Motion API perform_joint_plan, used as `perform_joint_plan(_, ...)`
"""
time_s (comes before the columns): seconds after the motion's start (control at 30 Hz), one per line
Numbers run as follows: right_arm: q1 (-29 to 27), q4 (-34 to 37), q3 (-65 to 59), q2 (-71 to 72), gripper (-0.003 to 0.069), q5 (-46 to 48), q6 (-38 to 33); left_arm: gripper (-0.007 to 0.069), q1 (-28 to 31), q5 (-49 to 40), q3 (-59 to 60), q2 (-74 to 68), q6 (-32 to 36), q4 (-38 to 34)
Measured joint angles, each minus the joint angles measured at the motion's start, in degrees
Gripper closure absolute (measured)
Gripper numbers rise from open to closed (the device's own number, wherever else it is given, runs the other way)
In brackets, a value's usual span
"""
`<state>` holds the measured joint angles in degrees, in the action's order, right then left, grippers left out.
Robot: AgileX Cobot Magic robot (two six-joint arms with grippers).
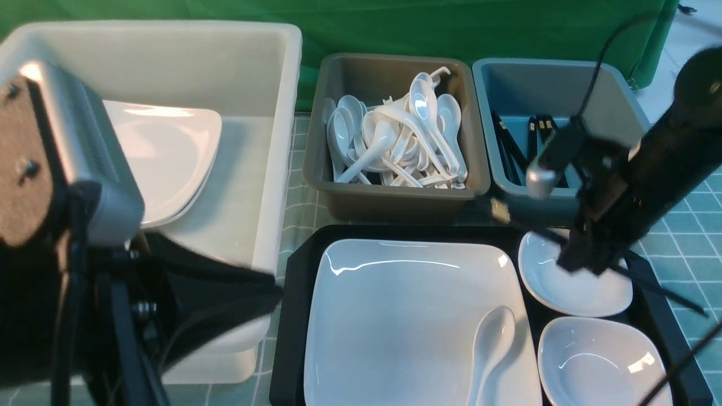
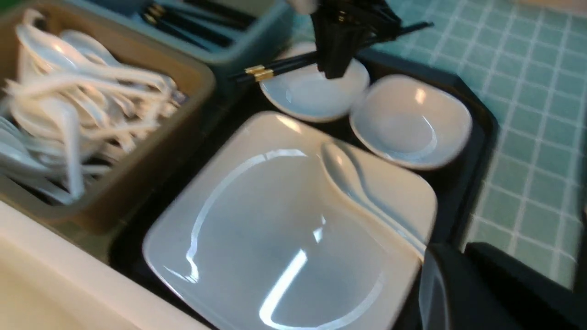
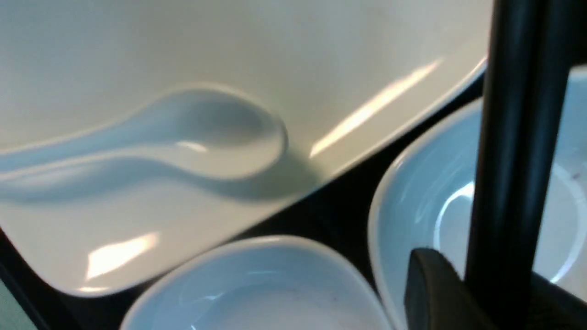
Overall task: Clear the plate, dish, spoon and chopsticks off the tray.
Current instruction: Use the right arm to put the chopsticks into the small storage box on the right
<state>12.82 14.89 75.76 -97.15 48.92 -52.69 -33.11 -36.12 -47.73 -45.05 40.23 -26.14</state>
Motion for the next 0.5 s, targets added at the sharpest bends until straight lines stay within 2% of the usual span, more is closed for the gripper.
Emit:
perform_joint_plan(0.03,-0.01,0.00,0.24,0.60,0.0544,-0.38,0.67,0.0607,0.00,0.95,0.00,0.00,0.05,0.00)
perform_joint_plan(0.13,-1.30,1.20,7.43,2.36,0.0544,-11.67,10.50,0.0607,0.00,10.52,0.00,0.00,0.05,0.71)
perform_joint_plan(0.23,-2.99,2.28,12.22,0.22,0.0544,-17.81,18.13,0.0607,0.00,14.37,0.00,0.00,0.00,0.20)
perform_joint_plan(0.27,-4.68,2.53,16.87,-3.93,0.0544,-21.94,25.26,0.0607,0.00,16.67,0.00,0.00,-0.12,-1.51)
perform_joint_plan(0.43,-7.34,2.46,26.52,-15.44,0.0540,-24.49,36.32,0.0607,0.00,16.68,0.00,0.00,-0.17,-4.04)
perform_joint_plan(0.5,-7.92,2.33,29.86,-21.52,0.0477,-23.66,39.98,0.0607,0.00,14.98,0.00,0.00,-0.17,-4.43)
